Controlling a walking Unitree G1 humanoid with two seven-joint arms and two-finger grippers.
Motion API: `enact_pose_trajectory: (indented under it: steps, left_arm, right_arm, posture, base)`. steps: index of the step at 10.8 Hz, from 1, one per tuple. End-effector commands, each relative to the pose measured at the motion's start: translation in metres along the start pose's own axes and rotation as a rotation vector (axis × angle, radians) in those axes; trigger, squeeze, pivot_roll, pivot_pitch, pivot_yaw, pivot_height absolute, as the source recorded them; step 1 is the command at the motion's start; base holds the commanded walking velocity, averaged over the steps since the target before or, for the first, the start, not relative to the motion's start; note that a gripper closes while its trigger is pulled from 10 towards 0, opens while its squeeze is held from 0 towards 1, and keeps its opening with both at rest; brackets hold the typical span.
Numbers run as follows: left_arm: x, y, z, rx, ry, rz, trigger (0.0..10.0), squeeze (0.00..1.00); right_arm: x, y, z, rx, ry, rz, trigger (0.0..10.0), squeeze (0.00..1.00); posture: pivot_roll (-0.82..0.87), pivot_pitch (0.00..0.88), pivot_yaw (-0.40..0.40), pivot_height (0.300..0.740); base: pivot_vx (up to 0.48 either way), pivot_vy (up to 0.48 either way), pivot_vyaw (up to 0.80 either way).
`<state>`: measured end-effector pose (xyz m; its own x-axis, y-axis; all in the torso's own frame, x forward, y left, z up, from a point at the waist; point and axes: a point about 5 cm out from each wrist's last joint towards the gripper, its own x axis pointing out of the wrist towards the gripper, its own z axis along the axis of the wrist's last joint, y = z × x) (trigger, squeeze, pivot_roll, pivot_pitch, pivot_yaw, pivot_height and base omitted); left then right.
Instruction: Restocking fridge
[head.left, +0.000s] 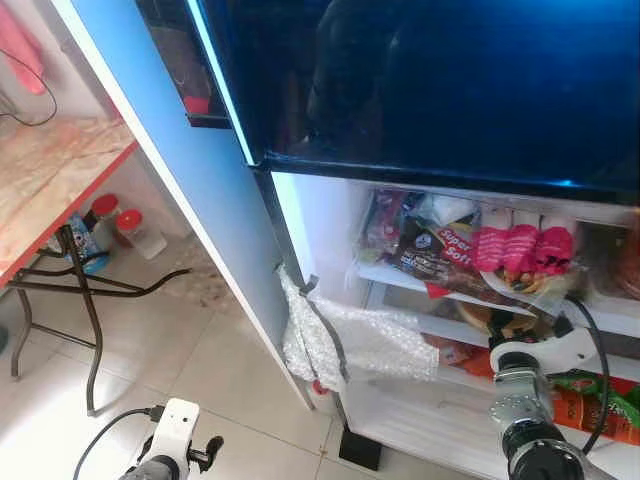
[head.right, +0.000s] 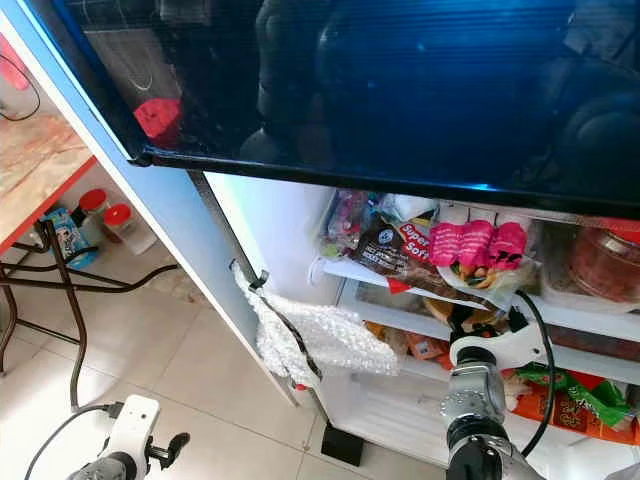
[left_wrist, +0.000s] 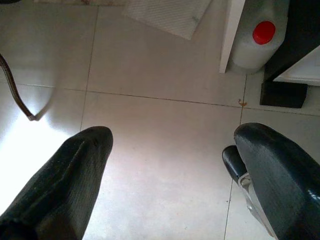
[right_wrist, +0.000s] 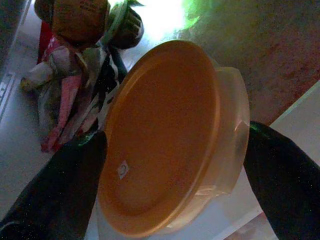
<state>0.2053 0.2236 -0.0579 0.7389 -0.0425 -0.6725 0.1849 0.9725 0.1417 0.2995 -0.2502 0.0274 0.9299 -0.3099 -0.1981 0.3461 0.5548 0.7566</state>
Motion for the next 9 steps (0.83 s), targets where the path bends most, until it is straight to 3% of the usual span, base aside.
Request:
enact_pose_trajectory:
  steps: [1,2,9]
  left_arm:
    - [-0.004,0.008,-0.009,0.011,0.030,0.017,10.0,0.00]
    - [-0.004,0.008,-0.008,0.011,0.029,0.017,10.0,0.00]
    - [-0.003,0.007,-0.006,0.004,0.023,0.017,10.0,0.00]
  right_arm:
    - [0.008,0.022,0.001,-0.050,0.007,0.113,10.0,1.00]
    - [0.007,0.022,0.000,-0.071,0.017,0.115,10.0,0.01]
    - [-0.003,-0.014,0.031,-0.088,-0.174,-0.087,10.0,0.00]
  posture:
    - [-0.17,0.045,0.178,0.740]
    - [-0.17,0.046,0.178,0.740]
    - [-0.18,0.064,0.180,0.740]
  base:
    - [0.000,0.000,0.00]
    - [0.000,0.000,0.00]
    - [0.000,0.000,0.00]
